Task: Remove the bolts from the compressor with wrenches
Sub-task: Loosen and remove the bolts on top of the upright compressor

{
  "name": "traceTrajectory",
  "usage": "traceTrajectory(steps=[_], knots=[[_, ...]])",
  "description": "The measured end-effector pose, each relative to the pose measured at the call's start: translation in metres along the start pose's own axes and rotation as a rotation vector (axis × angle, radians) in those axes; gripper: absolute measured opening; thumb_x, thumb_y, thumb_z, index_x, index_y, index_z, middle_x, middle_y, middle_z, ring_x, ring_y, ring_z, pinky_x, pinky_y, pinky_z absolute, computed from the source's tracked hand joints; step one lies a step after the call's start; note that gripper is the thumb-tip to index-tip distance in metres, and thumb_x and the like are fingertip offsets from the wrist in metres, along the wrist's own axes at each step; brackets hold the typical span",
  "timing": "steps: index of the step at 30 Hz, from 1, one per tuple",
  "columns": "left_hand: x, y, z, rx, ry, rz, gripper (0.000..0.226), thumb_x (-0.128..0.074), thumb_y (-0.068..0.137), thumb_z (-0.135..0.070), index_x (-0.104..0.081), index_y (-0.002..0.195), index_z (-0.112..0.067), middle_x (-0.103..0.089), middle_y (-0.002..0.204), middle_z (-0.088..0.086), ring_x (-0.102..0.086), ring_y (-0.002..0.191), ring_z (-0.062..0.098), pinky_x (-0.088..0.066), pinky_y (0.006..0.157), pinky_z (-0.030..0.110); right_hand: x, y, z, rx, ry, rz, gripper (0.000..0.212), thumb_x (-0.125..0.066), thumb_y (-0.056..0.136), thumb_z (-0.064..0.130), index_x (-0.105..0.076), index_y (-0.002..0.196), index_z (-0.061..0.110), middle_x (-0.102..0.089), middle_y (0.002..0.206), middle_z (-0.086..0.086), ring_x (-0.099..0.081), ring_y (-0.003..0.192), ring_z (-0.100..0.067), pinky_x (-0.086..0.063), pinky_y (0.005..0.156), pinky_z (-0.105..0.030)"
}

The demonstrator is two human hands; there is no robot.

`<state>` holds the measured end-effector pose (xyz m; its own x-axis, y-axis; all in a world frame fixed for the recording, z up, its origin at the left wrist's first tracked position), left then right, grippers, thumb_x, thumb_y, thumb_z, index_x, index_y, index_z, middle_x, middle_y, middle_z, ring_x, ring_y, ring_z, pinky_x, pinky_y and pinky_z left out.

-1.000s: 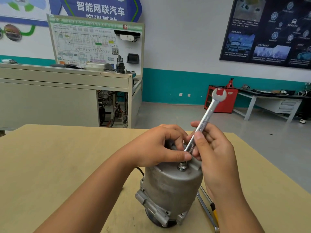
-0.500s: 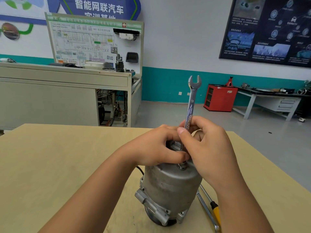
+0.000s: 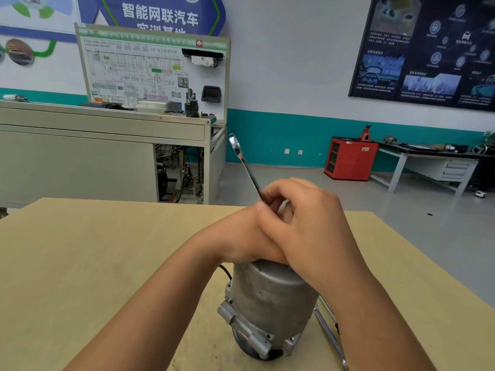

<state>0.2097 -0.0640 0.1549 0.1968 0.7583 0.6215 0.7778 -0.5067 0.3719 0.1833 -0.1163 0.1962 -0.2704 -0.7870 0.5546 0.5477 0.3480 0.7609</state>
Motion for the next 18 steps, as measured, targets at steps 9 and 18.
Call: traceTrajectory(steps=[9, 18], knots=[[0.003, -0.001, 0.012, 0.062, -0.077, -0.005, 0.024, -0.076, 0.074, -0.005, -0.066, 0.087, 0.012, -0.062, 0.092, 0.015, -0.059, 0.091, 0.028, -0.047, 0.088, 0.035, 0.019, -0.033, -0.021, -0.058, 0.422, -0.059, 0.011, -0.051, 0.085, 0.039, -0.062, 0.082, 0.037, -0.065, 0.071, 0.011, -0.060, 0.056, -0.008, -0.051, 0.052, -0.021], [0.000, 0.000, 0.008, 0.075, -0.046, 0.055, 0.031, -0.065, 0.086, -0.008, -0.063, 0.081, -0.038, -0.061, 0.098, -0.016, -0.054, 0.098, -0.004, -0.037, 0.089, 0.007, 0.012, -0.046, -0.041, -0.138, 0.777, -0.069, 0.022, -0.046, 0.092, 0.036, -0.058, 0.076, 0.028, -0.057, 0.066, 0.004, -0.048, 0.056, -0.012, -0.043, 0.058, -0.019]])
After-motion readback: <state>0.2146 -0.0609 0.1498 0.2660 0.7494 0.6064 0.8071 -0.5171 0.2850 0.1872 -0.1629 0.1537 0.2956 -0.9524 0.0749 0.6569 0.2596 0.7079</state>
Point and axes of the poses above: each hand's wrist, its own y-axis towards the middle knuckle, its own x-axis out of the back of the hand, z = x × y, the point moved 8 cm from there along y, towards the middle knuckle
